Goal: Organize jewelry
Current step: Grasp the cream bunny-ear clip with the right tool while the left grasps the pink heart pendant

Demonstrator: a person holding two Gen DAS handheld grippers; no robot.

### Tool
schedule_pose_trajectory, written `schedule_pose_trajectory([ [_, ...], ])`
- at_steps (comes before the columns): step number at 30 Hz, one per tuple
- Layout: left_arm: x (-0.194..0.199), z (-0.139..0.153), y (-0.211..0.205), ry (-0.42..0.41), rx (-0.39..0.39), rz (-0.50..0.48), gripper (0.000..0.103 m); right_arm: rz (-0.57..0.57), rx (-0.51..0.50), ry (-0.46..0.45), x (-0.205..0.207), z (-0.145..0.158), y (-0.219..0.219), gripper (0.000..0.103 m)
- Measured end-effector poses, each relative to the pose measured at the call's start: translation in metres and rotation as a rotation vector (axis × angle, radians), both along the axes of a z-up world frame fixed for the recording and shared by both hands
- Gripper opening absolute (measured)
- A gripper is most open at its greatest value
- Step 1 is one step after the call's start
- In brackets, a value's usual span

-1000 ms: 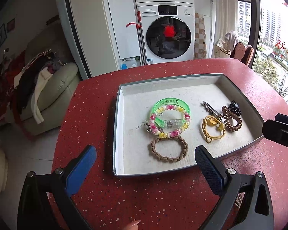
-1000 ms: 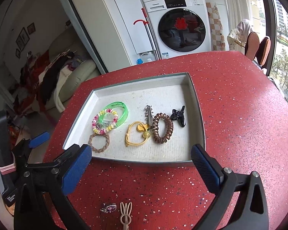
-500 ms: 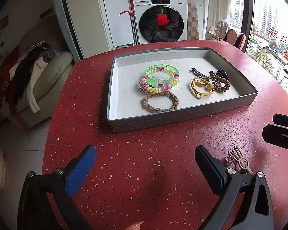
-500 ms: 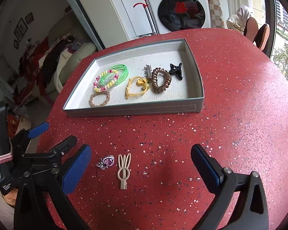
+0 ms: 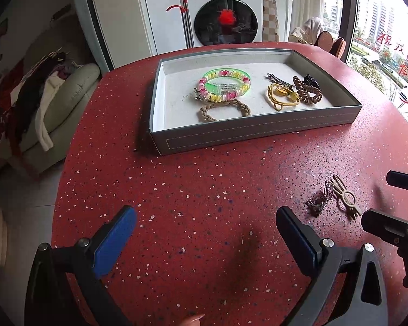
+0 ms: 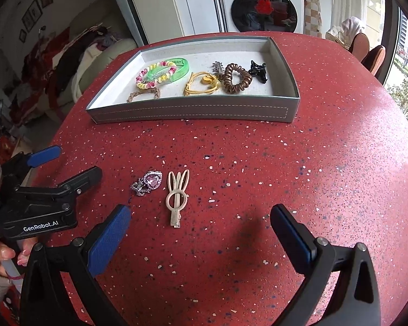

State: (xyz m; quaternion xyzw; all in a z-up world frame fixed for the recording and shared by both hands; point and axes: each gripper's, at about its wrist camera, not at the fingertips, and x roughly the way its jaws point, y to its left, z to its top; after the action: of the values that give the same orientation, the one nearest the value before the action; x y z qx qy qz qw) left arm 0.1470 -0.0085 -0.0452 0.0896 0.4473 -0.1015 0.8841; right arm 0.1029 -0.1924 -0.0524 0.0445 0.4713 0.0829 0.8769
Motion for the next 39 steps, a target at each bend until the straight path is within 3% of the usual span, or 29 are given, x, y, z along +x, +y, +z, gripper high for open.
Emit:
schedule_pose_trajectory([
  [4, 0.001, -0.001, 0.002, 0.009, -0.011, 0.008, 0.103, 0.027, -0.030, 0.004, 0.002, -0.004, 0.012, 0.076],
  [12, 0.001, -0.001, 0.002, 0.013, -0.025, -0.006, 0.103, 0.054, -0.113, -0.021, 0.001, -0.007, 0.025, 0.052],
  [18, -0.002, 0.001, -0.009, 0.017, -0.040, -0.055, 0.103, 0.055, -0.159, -0.043, -0.001, -0.006, 0.024, 0.021],
  [37, -0.007, -0.007, -0.059, 0.047, -0.044, -0.223, 0.103, -0.025, -0.068, -0.047, -0.001, -0.005, -0.007, 0.020],
  [38, -0.007, -0.008, -0.060, 0.049, -0.045, -0.228, 0.102, -0.027, -0.062, -0.047, -0.001, -0.005, -0.008, 0.020],
  [39, -0.007, -0.009, -0.062, 0.052, -0.043, -0.232, 0.093, -0.028, -0.057, -0.046, -0.001, -0.005, -0.009, 0.020],
])
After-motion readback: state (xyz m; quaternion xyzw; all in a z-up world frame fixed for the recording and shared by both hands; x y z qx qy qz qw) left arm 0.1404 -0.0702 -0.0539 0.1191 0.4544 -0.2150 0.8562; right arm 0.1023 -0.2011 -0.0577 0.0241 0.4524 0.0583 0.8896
